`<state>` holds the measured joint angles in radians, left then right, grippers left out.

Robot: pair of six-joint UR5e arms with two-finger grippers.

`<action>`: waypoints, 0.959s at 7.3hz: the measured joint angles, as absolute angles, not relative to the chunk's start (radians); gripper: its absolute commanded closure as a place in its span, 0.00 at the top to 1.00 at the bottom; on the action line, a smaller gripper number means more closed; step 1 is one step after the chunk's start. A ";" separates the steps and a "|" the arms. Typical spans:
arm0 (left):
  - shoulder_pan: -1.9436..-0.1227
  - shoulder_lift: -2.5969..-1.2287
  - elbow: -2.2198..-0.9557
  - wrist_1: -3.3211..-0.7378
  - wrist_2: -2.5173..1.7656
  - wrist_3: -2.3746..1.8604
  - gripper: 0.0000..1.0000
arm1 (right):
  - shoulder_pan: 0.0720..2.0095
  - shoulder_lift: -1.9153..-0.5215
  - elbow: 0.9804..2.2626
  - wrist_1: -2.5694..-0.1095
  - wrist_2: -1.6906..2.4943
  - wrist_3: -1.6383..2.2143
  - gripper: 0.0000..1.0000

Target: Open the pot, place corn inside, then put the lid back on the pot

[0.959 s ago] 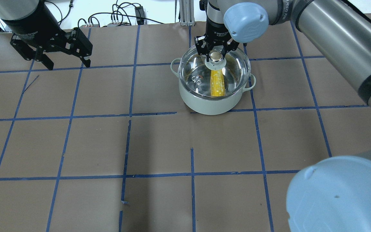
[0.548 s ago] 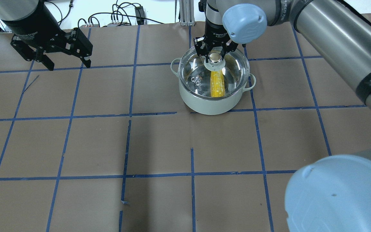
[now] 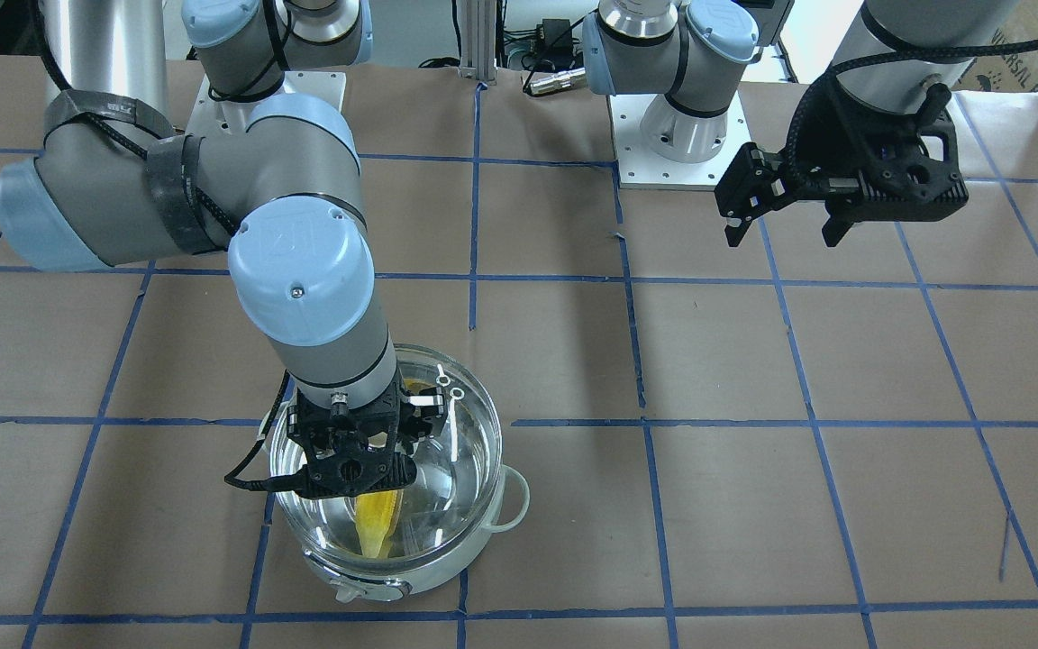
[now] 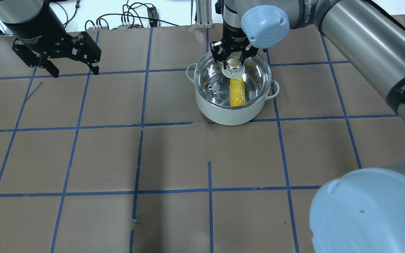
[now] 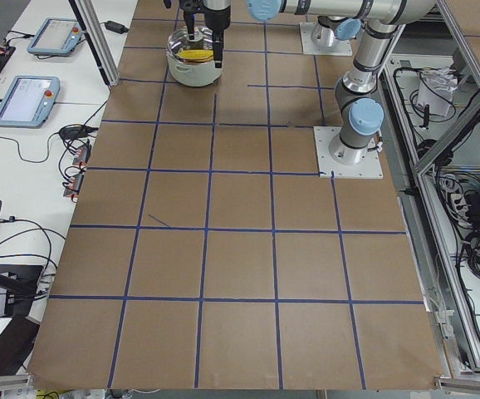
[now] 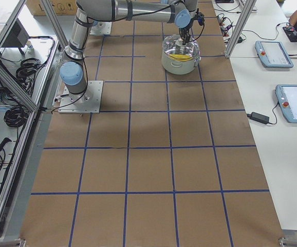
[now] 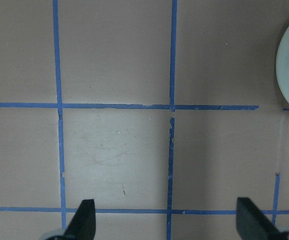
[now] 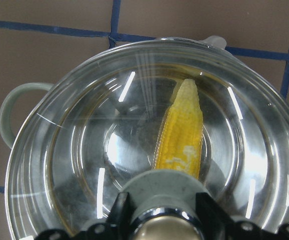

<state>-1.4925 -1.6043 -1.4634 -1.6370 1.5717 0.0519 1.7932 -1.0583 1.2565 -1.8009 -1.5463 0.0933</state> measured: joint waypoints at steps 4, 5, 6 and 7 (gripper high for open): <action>-1.493 -1.607 -1.464 -1.635 1.572 0.052 1.00 | 1.793 -1.056 1.256 -1.801 -1.546 0.101 0.61; -1.493 -1.607 -1.465 -1.635 1.572 0.052 1.00 | 1.794 -1.058 1.255 -1.804 -1.547 0.104 0.67; -1.493 -1.608 -1.465 -1.635 1.572 0.052 1.00 | 1.795 -1.059 1.254 -1.816 -1.549 0.106 0.68; -1.493 -1.608 -1.464 -1.635 1.572 0.052 1.00 | 1.797 -1.059 1.254 -1.831 -1.552 0.108 0.68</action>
